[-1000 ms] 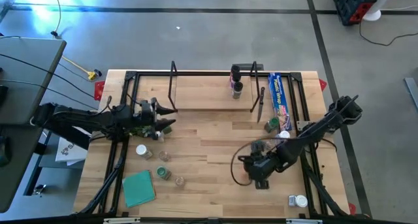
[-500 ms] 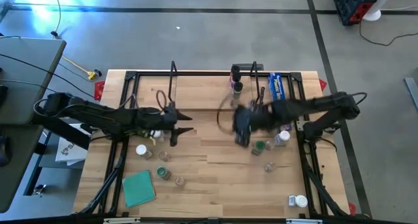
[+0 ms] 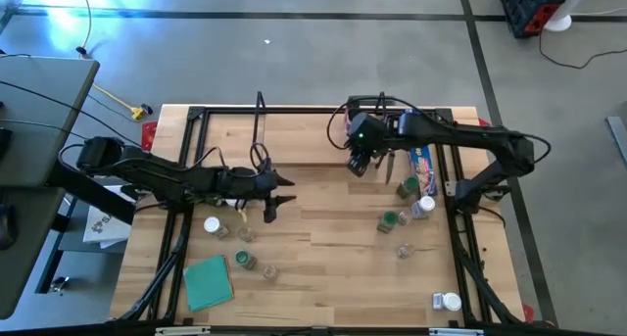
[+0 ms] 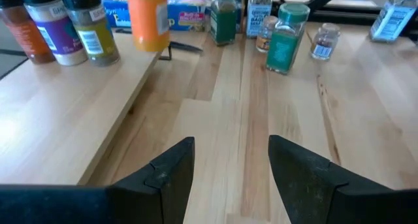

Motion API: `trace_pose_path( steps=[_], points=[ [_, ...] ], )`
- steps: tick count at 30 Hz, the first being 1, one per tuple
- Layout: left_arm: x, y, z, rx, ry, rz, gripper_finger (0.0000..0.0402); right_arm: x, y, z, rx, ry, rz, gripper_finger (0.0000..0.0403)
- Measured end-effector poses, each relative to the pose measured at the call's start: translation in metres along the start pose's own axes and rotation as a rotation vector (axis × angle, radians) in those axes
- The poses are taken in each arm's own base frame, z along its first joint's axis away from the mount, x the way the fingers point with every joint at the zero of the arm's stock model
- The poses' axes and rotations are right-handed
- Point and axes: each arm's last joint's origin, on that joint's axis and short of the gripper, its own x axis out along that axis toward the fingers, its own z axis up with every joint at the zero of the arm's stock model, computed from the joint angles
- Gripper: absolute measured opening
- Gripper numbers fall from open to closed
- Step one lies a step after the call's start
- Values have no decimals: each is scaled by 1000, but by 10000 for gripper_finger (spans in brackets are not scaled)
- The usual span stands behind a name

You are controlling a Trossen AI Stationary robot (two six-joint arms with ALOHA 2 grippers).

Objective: Shelf spices
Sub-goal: Put the black orange seasoning bottle on the shelf

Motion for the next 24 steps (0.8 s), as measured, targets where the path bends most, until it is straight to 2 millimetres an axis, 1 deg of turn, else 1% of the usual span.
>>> trace_pose_path(
  steps=[3,6,17,18,22,24],
  points=[
    [0,0,2,-3,-15,-2,190,14,-7,-6,35,10,-1,184],
    [0,0,3,-6,-31,-4,190,20,-13,-10,58,20,-33,184],
    [0,0,4,-7,-37,-5,190,25,-27,-6,130,-21,-69,184],
    [0,0,4,-8,-39,-5,190,25,-27,-6,132,-22,-71,191],
    [0,0,4,-7,-39,-5,190,25,-26,-4,152,-37,-66,242],
    [0,0,4,-7,-39,-5,190,25,-26,-3,152,-45,-63,255]
  ],
)
